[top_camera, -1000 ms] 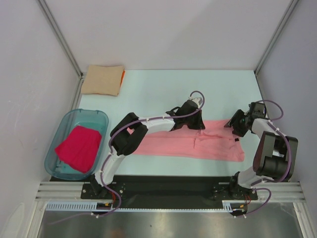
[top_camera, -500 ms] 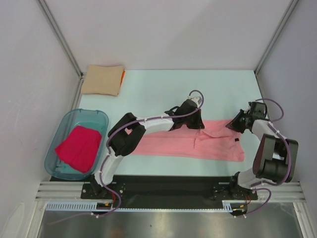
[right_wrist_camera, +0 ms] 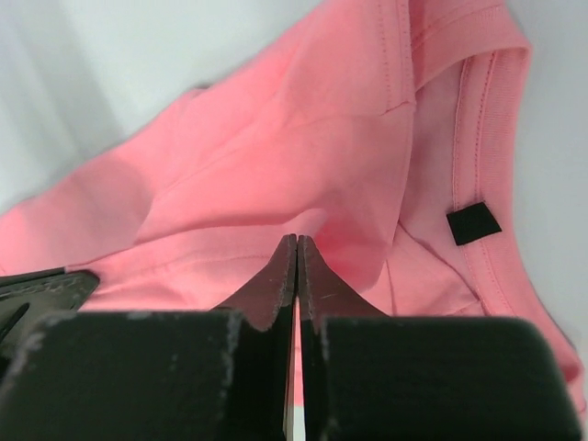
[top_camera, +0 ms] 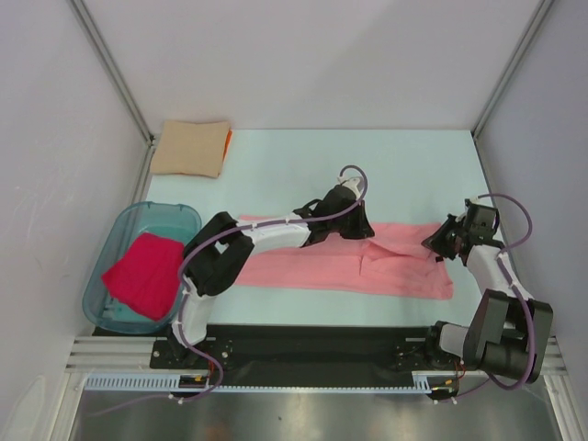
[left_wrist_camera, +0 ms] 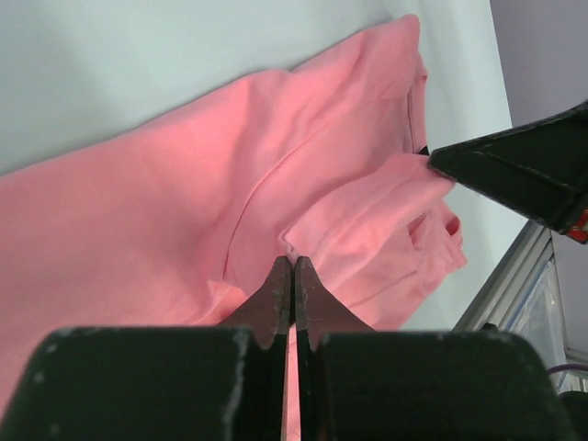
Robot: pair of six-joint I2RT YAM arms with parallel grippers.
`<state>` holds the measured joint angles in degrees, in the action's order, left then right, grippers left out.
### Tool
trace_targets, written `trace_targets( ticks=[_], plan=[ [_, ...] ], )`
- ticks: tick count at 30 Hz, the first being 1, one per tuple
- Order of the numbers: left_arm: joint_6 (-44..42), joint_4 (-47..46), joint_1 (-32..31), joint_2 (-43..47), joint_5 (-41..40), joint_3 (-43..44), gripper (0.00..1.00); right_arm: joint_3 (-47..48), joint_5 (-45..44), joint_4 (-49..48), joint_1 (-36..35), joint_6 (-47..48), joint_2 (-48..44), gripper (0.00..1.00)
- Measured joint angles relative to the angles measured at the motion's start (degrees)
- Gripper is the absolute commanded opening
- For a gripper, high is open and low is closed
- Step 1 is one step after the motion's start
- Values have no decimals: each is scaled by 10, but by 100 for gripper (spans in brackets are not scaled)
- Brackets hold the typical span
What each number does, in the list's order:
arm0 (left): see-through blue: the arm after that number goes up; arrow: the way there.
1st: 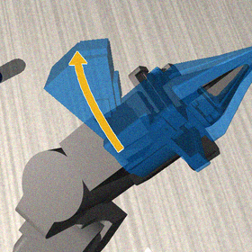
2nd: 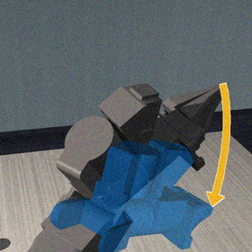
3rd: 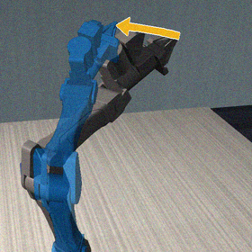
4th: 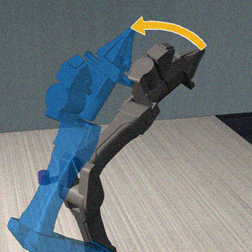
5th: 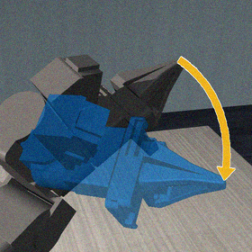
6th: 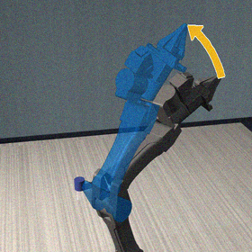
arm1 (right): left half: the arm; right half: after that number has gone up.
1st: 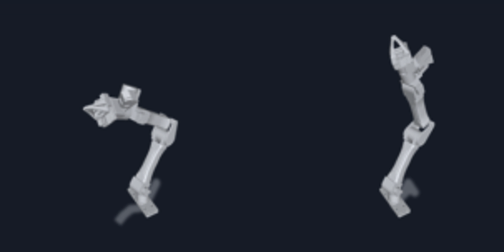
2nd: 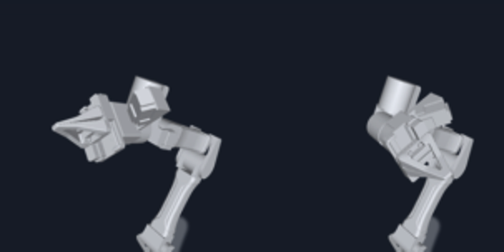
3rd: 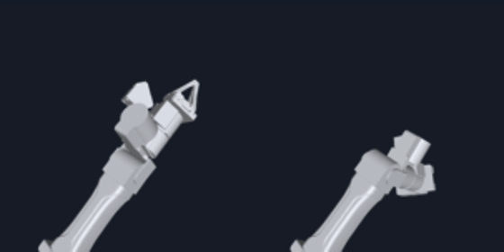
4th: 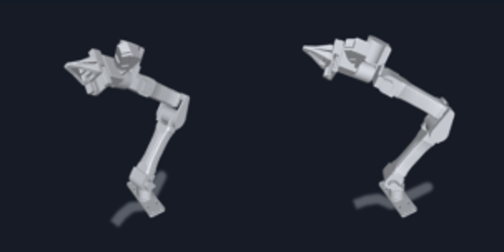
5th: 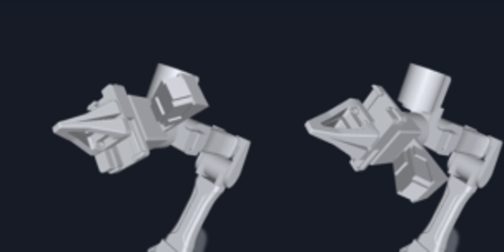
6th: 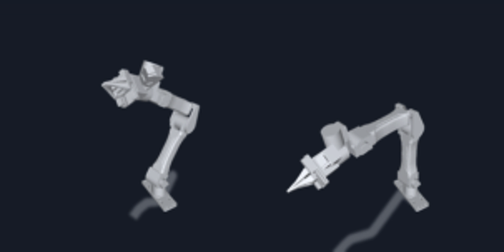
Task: Fold and stack the t-shirts
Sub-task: Fold the tshirt
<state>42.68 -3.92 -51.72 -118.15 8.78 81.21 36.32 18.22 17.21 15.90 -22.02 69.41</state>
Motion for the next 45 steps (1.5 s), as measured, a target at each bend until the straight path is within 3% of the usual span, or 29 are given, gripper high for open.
trace_targets(
  ticks=[21,23,24,25,26,29,32,35,40,45],
  plan=[
    [-5,4,-1,-48,2,63,4,71,-44,-31,3,-2,75,7],
    [-9,6,-1,-50,-7,66,11,72,-44,-38,3,-3,89,21],
    [-12,6,1,-53,-11,69,21,72,-45,-41,3,-4,99,34],
    [-16,12,2,-58,-15,75,26,75,-47,-41,3,-5,113,39],
    [-18,23,3,-64,-22,83,42,80,-50,-40,3,-3,130,45],
    [-30,57,9,-75,-47,96,69,93,-64,-32,3,0,170,53],
    [-51,76,17,-71,-69,86,74,93,-76,-12,3,3,163,68],
    [-75,79,22,-47,-66,42,76,80,-82,-4,3,9,109,74],
    [-98,39,25,1,-10,-26,74,56,-74,13,3,22,10,69],
    [-97,-18,23,14,47,-69,70,25,-59,27,-2,27,1,54]
  ],
)
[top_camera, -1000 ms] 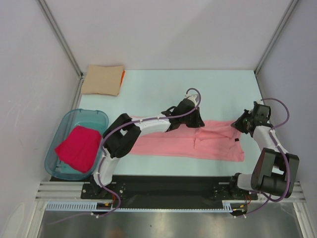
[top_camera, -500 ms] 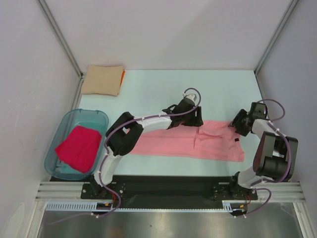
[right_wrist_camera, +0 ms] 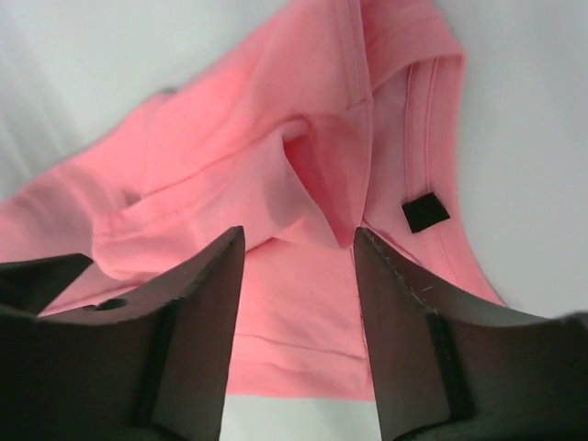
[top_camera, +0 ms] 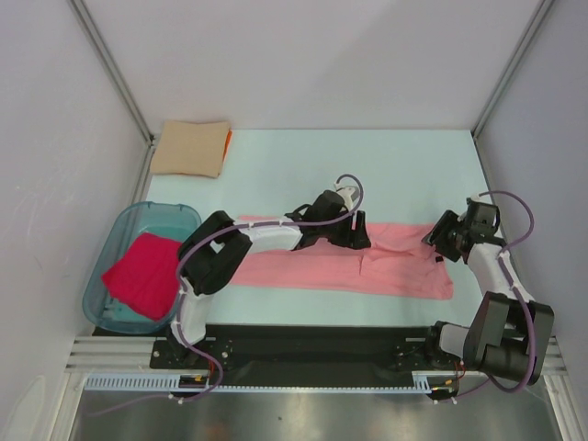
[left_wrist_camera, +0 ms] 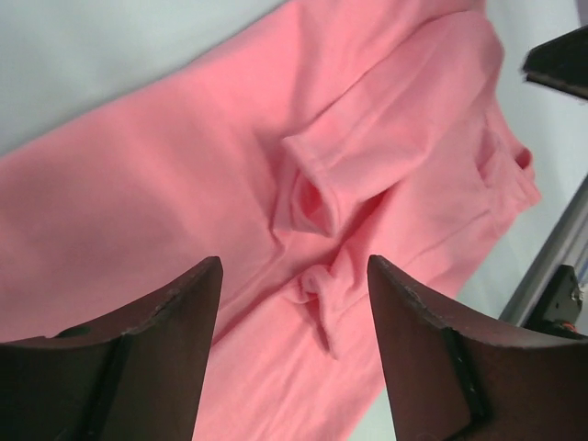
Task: Fold and stack the t-shirts
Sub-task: Fold the tshirt
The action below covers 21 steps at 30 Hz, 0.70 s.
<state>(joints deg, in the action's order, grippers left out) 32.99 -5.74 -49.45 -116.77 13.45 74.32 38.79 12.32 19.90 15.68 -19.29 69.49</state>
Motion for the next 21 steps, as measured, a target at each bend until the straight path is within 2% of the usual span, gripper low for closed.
trace_targets(
  ticks=[10,12,13,16,19,21],
  plan=[
    [-1,-23,-9,-47,35,56,63,-7,6,8,-11,-1,18,50],
    [-1,-19,-9,-56,35,66,61,-7,4,8,-11,-1,24,50],
    [-1,-17,-10,-59,36,70,56,-7,3,8,-11,-1,26,50],
    [-3,-10,-10,-69,38,82,52,-7,2,8,-11,0,40,42],
    [-3,-7,-10,-75,40,85,47,-7,2,7,-11,1,58,40],
    [-3,-5,-10,-78,45,85,47,-7,2,7,-11,1,66,40]
  ],
)
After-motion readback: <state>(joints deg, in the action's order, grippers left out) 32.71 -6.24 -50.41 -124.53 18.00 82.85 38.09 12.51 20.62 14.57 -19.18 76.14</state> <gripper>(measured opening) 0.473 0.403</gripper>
